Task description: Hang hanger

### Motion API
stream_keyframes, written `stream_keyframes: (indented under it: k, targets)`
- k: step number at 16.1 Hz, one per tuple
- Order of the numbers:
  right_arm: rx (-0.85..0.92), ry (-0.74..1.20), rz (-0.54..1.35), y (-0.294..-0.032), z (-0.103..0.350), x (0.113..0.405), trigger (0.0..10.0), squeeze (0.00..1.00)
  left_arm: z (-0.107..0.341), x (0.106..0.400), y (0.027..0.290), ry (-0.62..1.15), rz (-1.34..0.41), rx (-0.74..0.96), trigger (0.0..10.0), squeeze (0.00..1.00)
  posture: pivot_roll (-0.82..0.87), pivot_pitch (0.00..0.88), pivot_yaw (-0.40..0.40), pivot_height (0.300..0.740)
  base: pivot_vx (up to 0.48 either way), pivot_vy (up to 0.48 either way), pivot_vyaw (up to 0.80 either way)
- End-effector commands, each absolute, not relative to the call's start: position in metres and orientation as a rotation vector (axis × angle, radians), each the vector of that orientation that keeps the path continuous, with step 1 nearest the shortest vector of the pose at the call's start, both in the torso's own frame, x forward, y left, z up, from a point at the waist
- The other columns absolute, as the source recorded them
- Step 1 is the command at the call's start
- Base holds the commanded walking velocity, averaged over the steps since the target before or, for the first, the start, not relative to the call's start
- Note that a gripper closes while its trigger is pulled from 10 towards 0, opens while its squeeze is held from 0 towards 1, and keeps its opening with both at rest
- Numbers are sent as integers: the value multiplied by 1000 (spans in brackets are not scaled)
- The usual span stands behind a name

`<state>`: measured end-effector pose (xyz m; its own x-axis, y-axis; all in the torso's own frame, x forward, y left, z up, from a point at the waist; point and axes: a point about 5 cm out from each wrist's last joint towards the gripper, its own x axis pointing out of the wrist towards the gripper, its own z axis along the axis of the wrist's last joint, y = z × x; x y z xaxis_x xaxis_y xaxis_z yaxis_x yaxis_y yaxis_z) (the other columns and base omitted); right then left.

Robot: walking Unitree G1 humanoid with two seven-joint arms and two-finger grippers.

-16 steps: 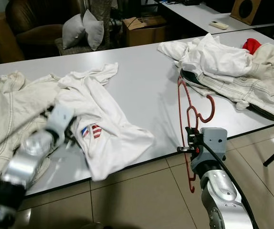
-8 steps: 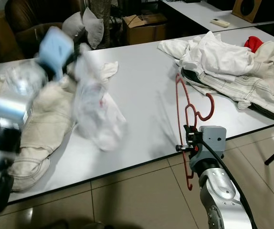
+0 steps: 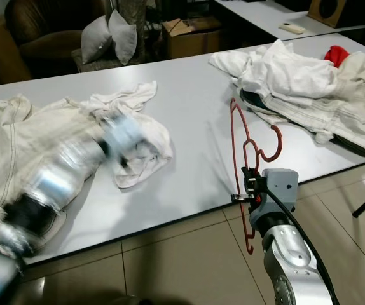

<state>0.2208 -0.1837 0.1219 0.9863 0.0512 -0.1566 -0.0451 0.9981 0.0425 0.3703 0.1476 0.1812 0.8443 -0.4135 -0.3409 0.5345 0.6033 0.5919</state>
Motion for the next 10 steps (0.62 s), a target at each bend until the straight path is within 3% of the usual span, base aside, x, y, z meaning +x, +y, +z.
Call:
stream_keyframes:
  k: [1,3,5,6,9,10]
  targets:
    - [42,126,53,-183,128,221,10000,0,217,382,169,82,-412,776,0,0,-44,0,87,740,0,0,0]
    - [45,124,51,-184,127,220,10000,0,269,385,178,-71,-320,787,0,0,-37,0,91,740,0,0,0]
    - [48,124,50,-182,127,220,10000,0,280,380,159,-138,-379,758,0,0,-37,0,91,740,0,0,0]
    - [51,123,52,-180,127,221,10000,0,263,374,130,-133,-509,731,0,0,-41,0,93,740,0,0,0]
    - [52,122,51,-181,127,220,10000,0,224,361,95,-60,-694,719,0,0,-46,0,96,740,0,0,0]
    - [52,124,48,-181,126,218,10000,0,210,354,82,-30,-758,715,2353,0,-54,0,102,740,0,0,0]
